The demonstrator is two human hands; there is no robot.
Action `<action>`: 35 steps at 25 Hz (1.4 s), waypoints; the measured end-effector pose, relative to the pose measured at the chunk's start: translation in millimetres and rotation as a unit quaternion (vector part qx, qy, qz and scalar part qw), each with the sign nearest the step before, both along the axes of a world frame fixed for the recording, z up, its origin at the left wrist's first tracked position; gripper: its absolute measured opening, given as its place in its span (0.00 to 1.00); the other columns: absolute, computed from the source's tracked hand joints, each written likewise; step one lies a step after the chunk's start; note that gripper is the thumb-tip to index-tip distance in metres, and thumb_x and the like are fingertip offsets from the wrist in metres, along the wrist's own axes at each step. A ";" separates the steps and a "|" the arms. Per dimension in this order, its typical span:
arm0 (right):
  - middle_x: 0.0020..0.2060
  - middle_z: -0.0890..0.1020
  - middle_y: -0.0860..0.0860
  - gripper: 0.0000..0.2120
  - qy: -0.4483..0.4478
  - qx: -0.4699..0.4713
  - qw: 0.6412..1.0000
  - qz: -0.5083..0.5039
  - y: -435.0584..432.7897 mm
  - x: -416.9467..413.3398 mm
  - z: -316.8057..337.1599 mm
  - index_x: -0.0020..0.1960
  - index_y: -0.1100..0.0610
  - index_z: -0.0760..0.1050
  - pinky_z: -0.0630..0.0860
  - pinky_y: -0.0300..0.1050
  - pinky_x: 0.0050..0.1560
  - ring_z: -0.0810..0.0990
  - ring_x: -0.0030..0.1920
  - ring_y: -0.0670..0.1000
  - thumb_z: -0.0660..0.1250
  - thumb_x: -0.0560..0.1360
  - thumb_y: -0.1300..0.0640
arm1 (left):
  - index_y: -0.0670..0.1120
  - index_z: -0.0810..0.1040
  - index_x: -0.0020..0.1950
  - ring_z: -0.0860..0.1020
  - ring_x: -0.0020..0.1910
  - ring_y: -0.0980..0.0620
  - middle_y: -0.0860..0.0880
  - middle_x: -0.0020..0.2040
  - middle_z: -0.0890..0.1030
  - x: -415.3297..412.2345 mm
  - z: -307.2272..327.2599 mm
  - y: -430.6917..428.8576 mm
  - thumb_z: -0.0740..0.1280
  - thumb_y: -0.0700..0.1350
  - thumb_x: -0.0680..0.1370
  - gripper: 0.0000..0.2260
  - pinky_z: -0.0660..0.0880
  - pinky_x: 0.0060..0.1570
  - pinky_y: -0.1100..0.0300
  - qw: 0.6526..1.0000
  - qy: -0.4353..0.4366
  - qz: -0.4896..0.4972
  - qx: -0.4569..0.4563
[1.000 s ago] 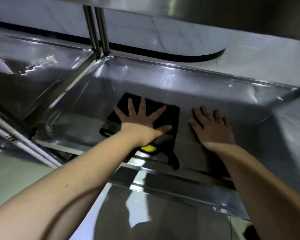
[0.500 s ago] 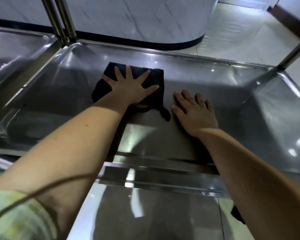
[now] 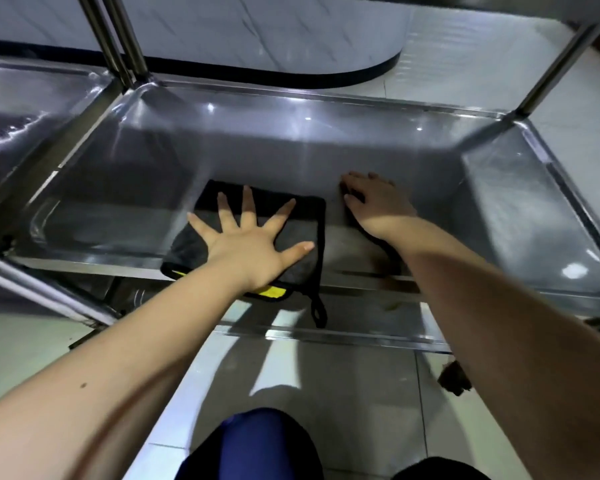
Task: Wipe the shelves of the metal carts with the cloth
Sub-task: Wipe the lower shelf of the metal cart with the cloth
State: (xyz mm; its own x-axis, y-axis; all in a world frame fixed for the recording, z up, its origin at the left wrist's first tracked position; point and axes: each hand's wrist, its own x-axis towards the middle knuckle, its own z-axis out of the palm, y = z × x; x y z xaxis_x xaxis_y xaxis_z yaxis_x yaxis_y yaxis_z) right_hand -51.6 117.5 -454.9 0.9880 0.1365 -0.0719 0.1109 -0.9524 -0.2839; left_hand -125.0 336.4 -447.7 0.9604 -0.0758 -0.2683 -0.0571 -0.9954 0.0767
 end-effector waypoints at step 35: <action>0.79 0.42 0.49 0.30 0.075 -0.105 0.976 -0.176 -229.8 -86.0 -1.3 0.75 0.32 0.43 0.37 0.55 0.76 0.38 0.78 0.58 0.52 0.78 0.34 | 0.63 0.46 0.78 0.43 0.79 0.43 0.54 0.80 0.44 89.6 -24.0 -113.6 0.45 0.63 0.81 0.25 0.42 0.72 0.33 0.984 -0.092 -0.150 -0.014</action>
